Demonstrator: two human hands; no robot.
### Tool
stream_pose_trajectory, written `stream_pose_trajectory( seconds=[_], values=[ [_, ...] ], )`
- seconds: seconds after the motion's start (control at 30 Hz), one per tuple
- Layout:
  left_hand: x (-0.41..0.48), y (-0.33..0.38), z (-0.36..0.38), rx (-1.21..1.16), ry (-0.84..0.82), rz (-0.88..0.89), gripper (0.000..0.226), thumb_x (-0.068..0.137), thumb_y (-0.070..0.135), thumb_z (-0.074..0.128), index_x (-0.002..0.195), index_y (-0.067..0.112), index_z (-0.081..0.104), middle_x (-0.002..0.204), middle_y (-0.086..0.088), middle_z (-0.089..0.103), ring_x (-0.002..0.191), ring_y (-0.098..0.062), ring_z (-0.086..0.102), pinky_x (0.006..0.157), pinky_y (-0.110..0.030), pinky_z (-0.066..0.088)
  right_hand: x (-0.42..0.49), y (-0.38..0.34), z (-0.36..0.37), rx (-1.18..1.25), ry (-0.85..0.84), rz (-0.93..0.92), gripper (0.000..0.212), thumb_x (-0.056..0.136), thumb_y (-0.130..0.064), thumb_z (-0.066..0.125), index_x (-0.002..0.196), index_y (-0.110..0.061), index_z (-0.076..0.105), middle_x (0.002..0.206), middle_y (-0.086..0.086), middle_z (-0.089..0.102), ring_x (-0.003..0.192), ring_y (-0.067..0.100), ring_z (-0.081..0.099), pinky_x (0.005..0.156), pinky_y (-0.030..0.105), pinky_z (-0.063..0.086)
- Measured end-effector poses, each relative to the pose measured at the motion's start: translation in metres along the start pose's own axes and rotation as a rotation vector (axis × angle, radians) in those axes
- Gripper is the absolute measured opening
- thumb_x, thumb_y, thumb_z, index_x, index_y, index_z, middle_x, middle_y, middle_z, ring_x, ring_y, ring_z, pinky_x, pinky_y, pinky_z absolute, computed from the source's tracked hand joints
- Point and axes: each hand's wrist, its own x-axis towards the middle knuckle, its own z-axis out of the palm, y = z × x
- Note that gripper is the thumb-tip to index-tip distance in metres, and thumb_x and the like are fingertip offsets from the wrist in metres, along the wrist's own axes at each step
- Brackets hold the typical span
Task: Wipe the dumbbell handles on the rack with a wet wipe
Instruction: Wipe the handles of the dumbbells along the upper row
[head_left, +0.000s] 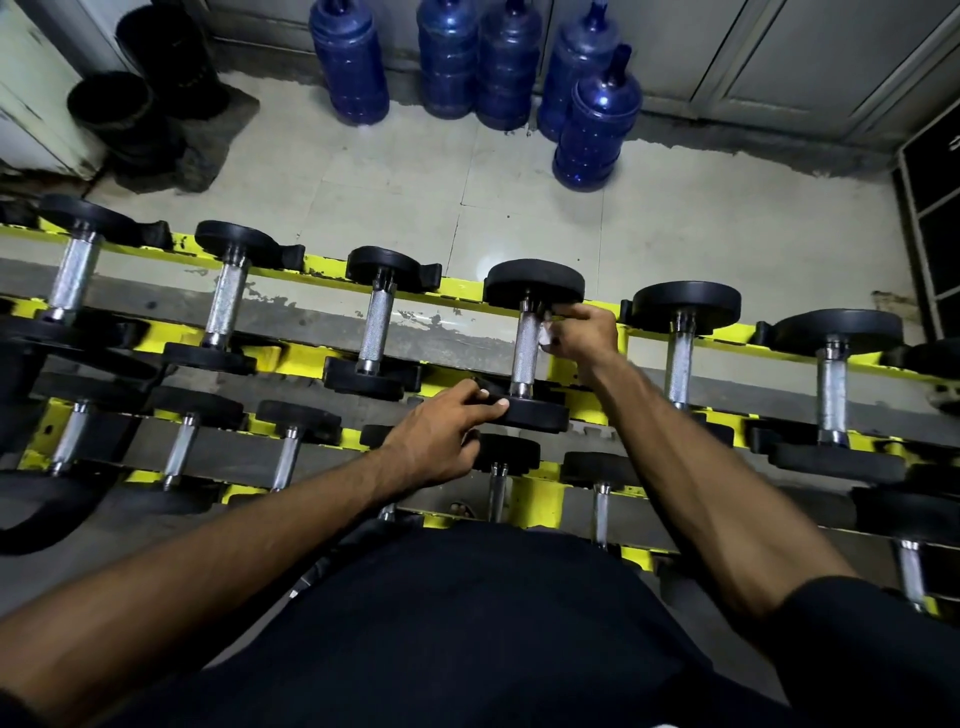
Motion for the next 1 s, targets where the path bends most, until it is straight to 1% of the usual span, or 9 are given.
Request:
stream_pose_trajectory(
  seconds=[0.1, 0.2, 0.3, 0.47, 0.57, 0.67, 0.8, 0.93, 1.0],
  values=[
    [0.000, 0.002, -0.002, 0.004, 0.000, -0.023, 0.055, 0.090, 0.015, 0.062, 0.142, 0.025, 0.053, 0.123, -0.001, 0.050, 0.101, -0.013, 0.054, 0.078, -0.020, 0.043, -0.005, 0.005, -0.001, 0.032, -0.019, 0.038, 0.027, 0.078, 0.020, 0.063, 0.077, -0.006, 0.070, 0.082, 0.010, 0.068, 0.069, 0.024, 0.064, 0.053, 0.033, 0.059],
    [-0.001, 0.007, -0.003, -0.011, -0.002, -0.054, 0.054, 0.089, 0.016, 0.062, 0.141, 0.026, 0.054, 0.124, -0.001, 0.050, 0.100, -0.013, 0.055, 0.082, -0.023, 0.047, -0.022, 0.022, -0.016, -0.037, -0.173, 0.143, 0.021, 0.080, 0.021, 0.061, 0.086, 0.003, 0.072, 0.086, 0.009, 0.069, 0.076, 0.025, 0.067, 0.070, 0.038, 0.061],
    [-0.001, 0.012, -0.006, -0.015, -0.015, -0.076, 0.055, 0.087, 0.016, 0.063, 0.141, 0.025, 0.055, 0.125, -0.001, 0.051, 0.095, -0.013, 0.056, 0.090, -0.031, 0.052, -0.029, 0.034, -0.025, -0.144, -0.261, 0.176, 0.030, 0.073, 0.023, 0.067, 0.091, 0.001, 0.073, 0.094, 0.016, 0.071, 0.083, 0.027, 0.068, 0.081, 0.039, 0.060],
    [0.000, 0.020, -0.013, -0.009, -0.116, -0.135, 0.060, 0.092, 0.023, 0.060, 0.149, 0.028, 0.043, 0.138, 0.000, 0.041, 0.114, -0.017, 0.055, 0.095, -0.029, 0.047, -0.021, 0.026, -0.010, 0.012, -0.079, 0.136, 0.020, 0.077, 0.013, 0.074, 0.078, -0.007, 0.072, 0.078, 0.015, 0.071, 0.062, 0.022, 0.066, 0.064, 0.032, 0.061],
    [0.000, 0.024, -0.017, 0.016, -0.166, -0.144, 0.064, 0.093, 0.027, 0.060, 0.152, 0.028, 0.036, 0.142, -0.001, 0.036, 0.113, -0.019, 0.054, 0.096, -0.032, 0.048, -0.008, 0.019, 0.002, 0.141, 0.019, 0.112, 0.018, 0.079, 0.010, 0.074, 0.089, -0.004, 0.073, 0.087, 0.015, 0.072, 0.069, 0.023, 0.069, 0.060, 0.028, 0.060],
    [0.001, 0.023, -0.018, 0.029, -0.198, -0.134, 0.066, 0.093, 0.028, 0.060, 0.154, 0.027, 0.032, 0.143, -0.002, 0.033, 0.120, -0.019, 0.050, 0.100, -0.032, 0.047, -0.005, 0.026, 0.006, 0.055, 0.041, 0.037, 0.016, 0.079, 0.004, 0.077, 0.093, -0.003, 0.074, 0.089, 0.011, 0.073, 0.078, 0.025, 0.071, 0.067, 0.032, 0.061],
    [0.004, 0.014, -0.020, 0.021, -0.191, -0.078, 0.065, 0.093, 0.026, 0.060, 0.153, 0.027, 0.035, 0.137, -0.001, 0.036, 0.116, -0.017, 0.050, 0.096, -0.028, 0.046, -0.026, 0.051, -0.009, -0.376, -0.059, -0.261, 0.006, 0.076, -0.018, 0.082, 0.076, -0.019, 0.076, 0.080, -0.004, 0.075, 0.076, 0.012, 0.072, 0.072, 0.034, 0.061],
    [0.006, 0.006, -0.020, 0.011, -0.190, -0.034, 0.063, 0.092, 0.026, 0.061, 0.151, 0.028, 0.038, 0.131, -0.001, 0.039, 0.115, -0.016, 0.049, 0.099, -0.032, 0.048, -0.039, 0.043, -0.014, -0.838, -0.229, -0.804, 0.016, 0.081, -0.011, 0.076, 0.097, -0.012, 0.079, 0.092, 0.001, 0.071, 0.082, 0.018, 0.067, 0.072, 0.028, 0.053],
    [0.006, 0.003, -0.021, 0.016, -0.214, -0.014, 0.065, 0.092, 0.027, 0.061, 0.152, 0.030, 0.036, 0.131, -0.001, 0.037, 0.115, -0.017, 0.049, 0.098, -0.033, 0.049, -0.036, 0.023, -0.005, -1.089, -0.277, -0.968, 0.021, 0.085, -0.012, 0.071, 0.105, -0.015, 0.077, 0.100, 0.000, 0.070, 0.087, 0.023, 0.066, 0.068, 0.026, 0.046]
  ],
)
